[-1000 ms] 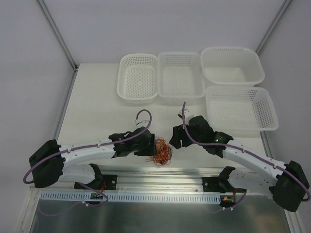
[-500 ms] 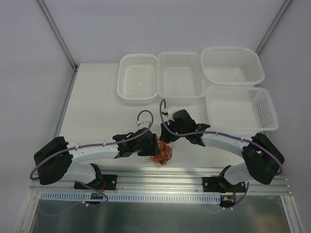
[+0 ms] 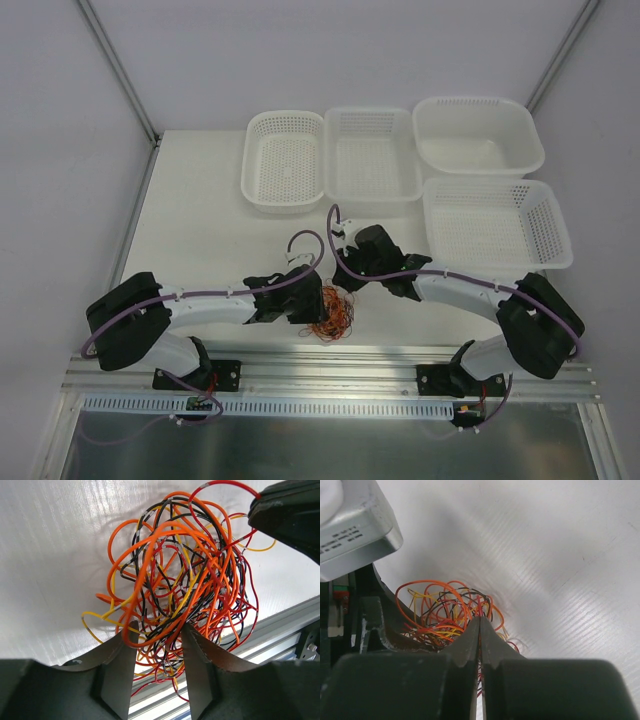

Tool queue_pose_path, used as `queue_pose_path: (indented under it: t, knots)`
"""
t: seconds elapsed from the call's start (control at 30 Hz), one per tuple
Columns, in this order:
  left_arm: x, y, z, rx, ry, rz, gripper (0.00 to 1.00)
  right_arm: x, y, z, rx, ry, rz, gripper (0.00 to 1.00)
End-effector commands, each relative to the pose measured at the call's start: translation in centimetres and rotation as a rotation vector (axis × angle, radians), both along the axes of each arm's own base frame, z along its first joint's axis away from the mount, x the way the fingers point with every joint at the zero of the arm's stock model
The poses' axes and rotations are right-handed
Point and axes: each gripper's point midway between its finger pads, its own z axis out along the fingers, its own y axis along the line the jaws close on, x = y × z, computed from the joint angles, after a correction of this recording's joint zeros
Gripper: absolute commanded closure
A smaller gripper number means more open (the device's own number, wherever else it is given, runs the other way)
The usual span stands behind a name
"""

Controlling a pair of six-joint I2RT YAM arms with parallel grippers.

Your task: Untangle the cables

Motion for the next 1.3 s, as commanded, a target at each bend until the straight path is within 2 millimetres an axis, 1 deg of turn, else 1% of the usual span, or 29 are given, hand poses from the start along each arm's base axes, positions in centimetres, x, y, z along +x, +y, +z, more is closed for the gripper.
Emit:
queue_pose_path:
  t: [0.0,0.03,0.1,0.13,0.17,0.2,0.23,0.27,0.3,0.33,0.37,0.47,0.5,0.53,0.57,0.63,0.7,0.73,0.77,0.83,0.87,0.9,0.97,1.0,1.03,1.1,1.13,1.23,1.27]
  knots:
    - [0.2,-0.3,0.3,-0.01,-0.009,0.011,0.63,0.8,0.7,4.5,0.081,-0.102,0.012,0.99]
    - [0.3,-0.2,0.3,-0.012,-0.012,0.017,0.64,0.7,0.3,4.9,0.069,-0.101,0.004,0.99]
    - [0.4,0.4,0.1,-0.009,-0.008,0.035,0.69,1.1,-0.3,7.2,0.074,-0.143,-0.021,0.99]
    - [0.6,0.5,0.2,-0.013,-0.013,0.042,0.7,0.5,-1.2,8.6,0.072,-0.157,-0.024,0.99]
    - [0.5,0.8,0.1,-0.011,-0.007,0.047,0.72,0.9,-1.5,10.5,0.082,-0.198,-0.038,0.99]
    - [0.7,0.9,0.1,-0.013,-0.007,0.055,0.74,0.9,-2.0,11.6,0.084,-0.22,-0.049,0.99]
    - [0.8,1.2,0.1,-0.012,-0.005,0.061,0.75,0.3,-3.1,13.4,0.087,-0.245,-0.06,0.99]
    - [0.8,1.3,-0.1,-0.011,-0.001,0.062,0.76,0.5,-3.9,14.5,0.076,-0.271,-0.087,0.99]
    - [0.8,1.4,-0.1,-0.011,0.002,0.065,0.76,0.6,-4.4,17.2,0.097,-0.322,-0.098,0.99]
    - [1.0,1.6,-0.1,-0.011,0.002,0.072,0.76,0.4,-5.8,17.7,0.06,-0.326,-0.128,0.99]
    - [1.0,1.9,-0.3,-0.006,0.006,0.073,0.77,0.5,-7.1,19.5,0.061,-0.368,-0.174,0.99]
    - [1.3,2.6,-0.5,0.002,0.015,0.092,0.81,0.1,-10.0,24.1,0.067,-0.445,-0.249,0.99]
    - [1.4,2.7,-0.5,0.0,0.017,0.096,0.82,-0.1,-10.6,25.0,0.069,-0.459,-0.264,0.99]
    - [1.5,2.9,-0.6,0.003,0.019,0.102,0.83,-0.4,-11.4,26.7,0.082,-0.481,-0.281,0.99]
    - [1.7,3.3,-0.7,0.007,0.023,0.113,0.85,-0.4,-12.3,27.5,0.082,-0.499,-0.312,0.99]
    - [1.9,3.8,-0.7,0.016,0.026,0.117,0.86,-1.2,-13.7,30.1,0.121,-0.545,-0.337,0.99]
    - [2.3,4.8,-0.8,0.037,0.034,0.14,0.87,-1.5,-15.2,31.8,0.138,-0.585,-0.38,0.99]
    - [2.5,5.2,-0.8,0.045,0.031,0.149,0.87,-1.6,-15.7,32.2,0.134,-0.594,-0.391,0.99]
    - [2.7,5.6,-0.8,0.06,0.029,0.149,0.87,-1.8,-16.7,33.8,0.146,-0.625,-0.424,0.99]
    - [3.2,7.1,-0.9,0.094,0.03,0.17,0.87,-2.2,-17.9,34.8,0.142,-0.643,-0.452,0.99]
    - [3.5,7.5,-0.8,0.105,0.023,0.182,0.86,-2.3,-18.9,36.3,0.157,-0.67,-0.487,0.99]
    - [3.9,8.6,-0.8,0.126,0.022,0.199,0.86,-2.6,-19.6,36.9,0.158,-0.687,-0.5,0.99]
    - [4.7,9.6,-0.4,0.152,0.002,0.225,0.86,-2.7,-21.1,37.9,0.154,-0.72,-0.548,0.99]
    - [5.2,10.4,-0.1,0.165,-0.007,0.247,0.86,-3.1,-21.9,38.9,0.161,-0.742,-0.569,0.99]
    - [5.2,11.3,-0.1,0.199,-0.005,0.245,0.85,-3.2,-22.7,39.3,0.161,-0.756,-0.592,0.99]
    - [6.2,12.3,0.7,0.229,-0.035,0.265,0.85,-3.5,-24.2,40.3,0.158,-0.784,-0.64,0.99]
    - [6.7,13.2,1.2,0.257,-0.042,0.272,0.85,-3.6,-24.8,40.6,0.157,-0.794,-0.662,0.99]
    - [8.0,15.1,2.0,0.324,-0.073,0.298,0.84,-4.1,-26.1,41.4,0.162,-0.817,-0.693,0.99]
    - [8.3,15.5,2.6,0.34,-0.079,0.305,0.83,-4.3,-26.4,41.6,0.168,-0.823,-0.699,0.99]
